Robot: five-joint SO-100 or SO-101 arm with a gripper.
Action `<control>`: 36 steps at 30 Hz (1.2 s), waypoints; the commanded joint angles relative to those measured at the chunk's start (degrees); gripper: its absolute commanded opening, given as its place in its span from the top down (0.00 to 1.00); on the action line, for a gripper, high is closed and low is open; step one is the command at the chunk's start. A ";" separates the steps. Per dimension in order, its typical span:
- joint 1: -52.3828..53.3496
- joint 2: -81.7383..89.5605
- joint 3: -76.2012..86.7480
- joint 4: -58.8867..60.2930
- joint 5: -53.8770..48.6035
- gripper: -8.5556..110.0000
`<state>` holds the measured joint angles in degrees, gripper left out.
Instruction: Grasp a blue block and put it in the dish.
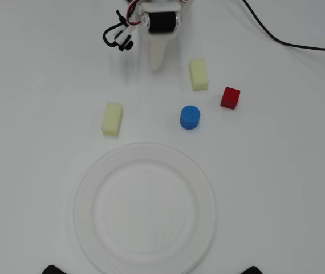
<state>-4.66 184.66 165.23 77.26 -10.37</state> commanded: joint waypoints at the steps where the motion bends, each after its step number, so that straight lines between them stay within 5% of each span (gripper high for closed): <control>1: -0.97 -10.37 -7.91 2.81 1.14 0.93; 12: -9.49 -45.88 -30.50 3.16 7.21 0.91; 22: -14.50 -65.04 -47.64 2.90 10.20 0.65; 36: -14.94 -86.31 -61.00 -3.52 11.95 0.60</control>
<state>-19.51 100.90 107.75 75.23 1.05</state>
